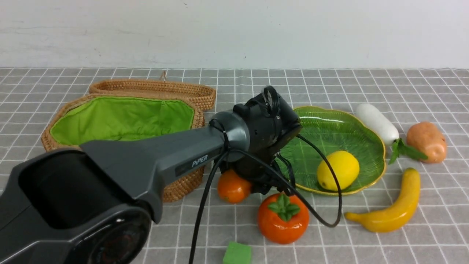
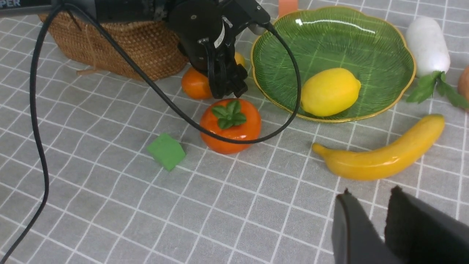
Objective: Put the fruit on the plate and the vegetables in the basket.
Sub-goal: Grab the mango with your left arm and place it on the right plate
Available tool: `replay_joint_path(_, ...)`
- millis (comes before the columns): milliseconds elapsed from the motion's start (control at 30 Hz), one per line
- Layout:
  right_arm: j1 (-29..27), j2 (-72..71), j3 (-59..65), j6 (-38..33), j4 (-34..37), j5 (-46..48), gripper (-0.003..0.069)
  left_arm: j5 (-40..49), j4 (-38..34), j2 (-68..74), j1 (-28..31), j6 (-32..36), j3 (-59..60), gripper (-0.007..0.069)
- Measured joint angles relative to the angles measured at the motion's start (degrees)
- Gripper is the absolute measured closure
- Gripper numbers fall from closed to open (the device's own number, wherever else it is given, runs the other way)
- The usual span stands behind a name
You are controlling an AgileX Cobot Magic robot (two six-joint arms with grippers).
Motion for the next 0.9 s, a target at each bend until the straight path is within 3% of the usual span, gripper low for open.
replay_joint_path(267,0.0,0.0,0.0,0.0,0.1,-0.6,0.0501,5.3,0.6,-3.8,-1.3,0.2,-11.4,0.0080)
replay_joint_path(400,0.0,0.0,0.0,0.0,0.1,-0.7,0.0501,-0.7,-3.7,-4.6,-1.7,2.7,-15.0,0.0080)
replay_joint_path(567,0.0,0.0,0.0,0.0,0.6,0.3,0.0501,-11.1,-11.9,-0.3,-1.7,11.7,-15.2,0.0080)
replay_joint_path(733,0.0,0.0,0.0,0.0,1.1,1.3,0.0499,-14.9,-13.8,3.7,-1.8,16.5,-15.1,0.0080)
replay_joint_path(900,0.0,0.0,0.0,0.0,1.2,1.5,0.0498,-14.9,-13.9,4.0,-1.7,17.4,-15.0,-0.0021)
